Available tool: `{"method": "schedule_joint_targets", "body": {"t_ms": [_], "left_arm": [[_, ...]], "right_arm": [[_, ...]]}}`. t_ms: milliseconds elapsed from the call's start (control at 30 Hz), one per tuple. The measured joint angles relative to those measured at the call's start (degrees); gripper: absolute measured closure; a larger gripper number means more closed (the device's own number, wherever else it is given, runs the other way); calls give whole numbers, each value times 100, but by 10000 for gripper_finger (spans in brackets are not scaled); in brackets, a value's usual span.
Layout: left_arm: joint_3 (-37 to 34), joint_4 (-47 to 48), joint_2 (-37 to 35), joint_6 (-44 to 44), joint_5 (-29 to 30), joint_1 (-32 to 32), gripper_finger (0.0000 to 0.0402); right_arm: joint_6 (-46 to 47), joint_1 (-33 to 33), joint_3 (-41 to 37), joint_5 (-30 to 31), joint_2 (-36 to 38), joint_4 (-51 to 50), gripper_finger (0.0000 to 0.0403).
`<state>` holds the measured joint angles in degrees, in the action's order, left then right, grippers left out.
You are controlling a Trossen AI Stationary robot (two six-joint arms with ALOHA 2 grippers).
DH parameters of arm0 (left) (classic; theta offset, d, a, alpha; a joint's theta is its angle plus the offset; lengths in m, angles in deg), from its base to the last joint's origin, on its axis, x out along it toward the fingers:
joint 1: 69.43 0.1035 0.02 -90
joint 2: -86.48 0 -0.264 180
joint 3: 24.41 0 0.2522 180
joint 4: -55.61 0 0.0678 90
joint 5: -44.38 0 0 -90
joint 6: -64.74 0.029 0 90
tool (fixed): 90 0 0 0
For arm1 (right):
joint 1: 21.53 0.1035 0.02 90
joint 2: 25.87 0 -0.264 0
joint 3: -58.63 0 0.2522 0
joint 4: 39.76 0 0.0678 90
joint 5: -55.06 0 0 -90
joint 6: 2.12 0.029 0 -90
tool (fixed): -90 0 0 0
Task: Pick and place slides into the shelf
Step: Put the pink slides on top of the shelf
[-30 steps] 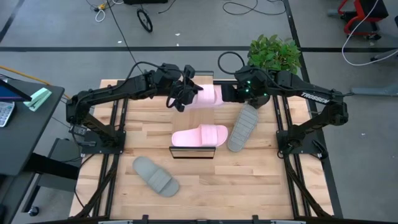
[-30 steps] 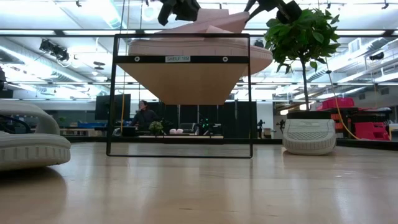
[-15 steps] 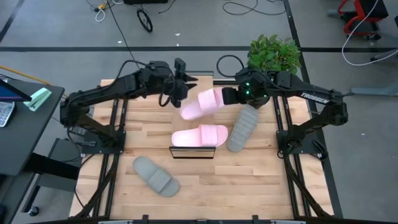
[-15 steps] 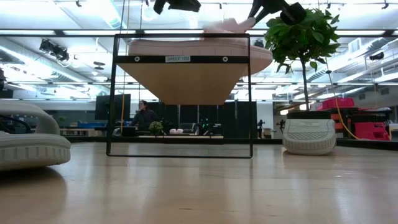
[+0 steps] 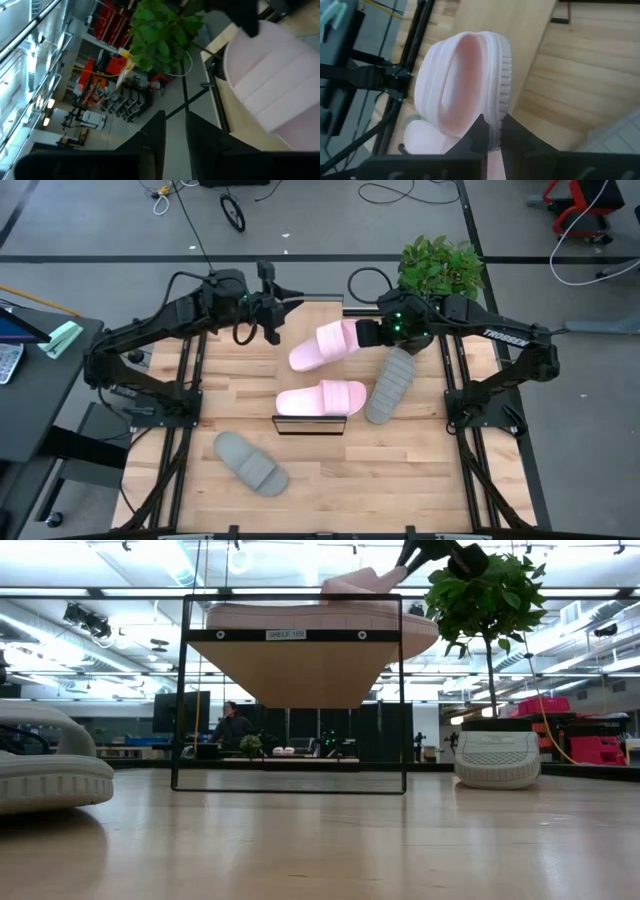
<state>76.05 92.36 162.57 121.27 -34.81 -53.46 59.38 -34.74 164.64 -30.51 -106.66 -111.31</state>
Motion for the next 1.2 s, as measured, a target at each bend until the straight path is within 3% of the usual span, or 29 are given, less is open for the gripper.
{"method": "schedule_joint_targets", "body": {"t_ms": [567,1200], "left_arm": [[-4,37,-85,-194,11,100,328],[-4,39,-83,-206,11,101,326]], "right_arm": [[-8,254,0,-136,-600,261,375],[-319,260,0,-30,-714,-366,375]]}}
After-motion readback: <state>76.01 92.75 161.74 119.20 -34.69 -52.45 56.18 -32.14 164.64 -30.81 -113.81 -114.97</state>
